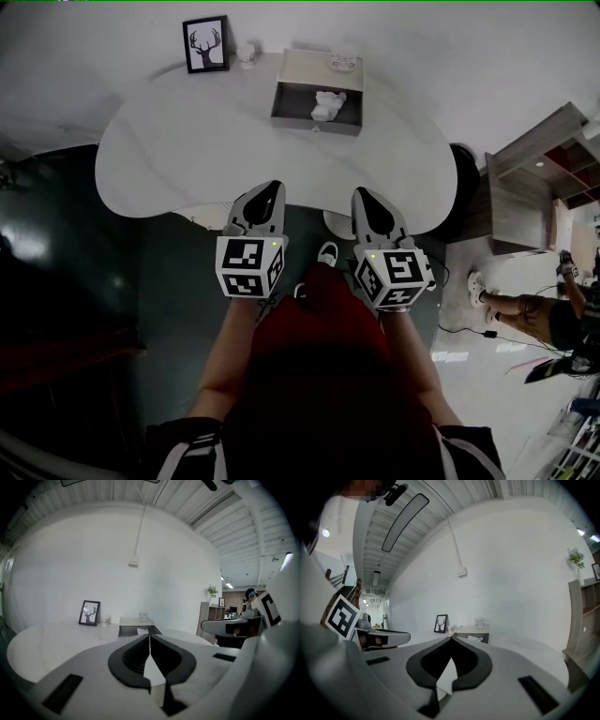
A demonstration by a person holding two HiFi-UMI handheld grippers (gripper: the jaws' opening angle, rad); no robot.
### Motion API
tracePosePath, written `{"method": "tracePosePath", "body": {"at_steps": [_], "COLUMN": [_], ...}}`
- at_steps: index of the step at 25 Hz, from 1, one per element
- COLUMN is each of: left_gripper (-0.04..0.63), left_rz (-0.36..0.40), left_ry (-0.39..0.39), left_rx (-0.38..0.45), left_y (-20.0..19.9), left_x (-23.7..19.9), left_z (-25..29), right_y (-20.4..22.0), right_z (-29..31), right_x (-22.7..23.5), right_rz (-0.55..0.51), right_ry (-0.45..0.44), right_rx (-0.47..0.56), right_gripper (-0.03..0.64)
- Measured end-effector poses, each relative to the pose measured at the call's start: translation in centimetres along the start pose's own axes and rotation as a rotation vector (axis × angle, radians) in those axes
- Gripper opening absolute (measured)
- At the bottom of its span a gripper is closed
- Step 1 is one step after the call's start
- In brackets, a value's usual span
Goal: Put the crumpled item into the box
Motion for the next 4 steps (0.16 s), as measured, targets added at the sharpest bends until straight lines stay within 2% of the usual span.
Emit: {"method": "tracePosePath", "body": {"at_steps": [4], "left_gripper": [0.029], "left_rz": [0.005], "left_ry": [0.005], "left_rx": [-0.003], "left_y": [-0.03], "left_x": [-0.09], "left_z": [0.39], "right_y": [0.13], "right_z": [0.49], "right_x": [0.05], "right_rz": [0.002], "right_ry": [-0.005], "right_rx": [-0.002], "right_gripper": [0.015]}}
Point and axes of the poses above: the fingertips, and each gripper's own axes: z forward along the fingers, x to its right, y out of its underside, the point moved 3 cm from there along -z, backward along the fingers, and after that the axes turned 14 degrees about -z, right-handed, at the moved point
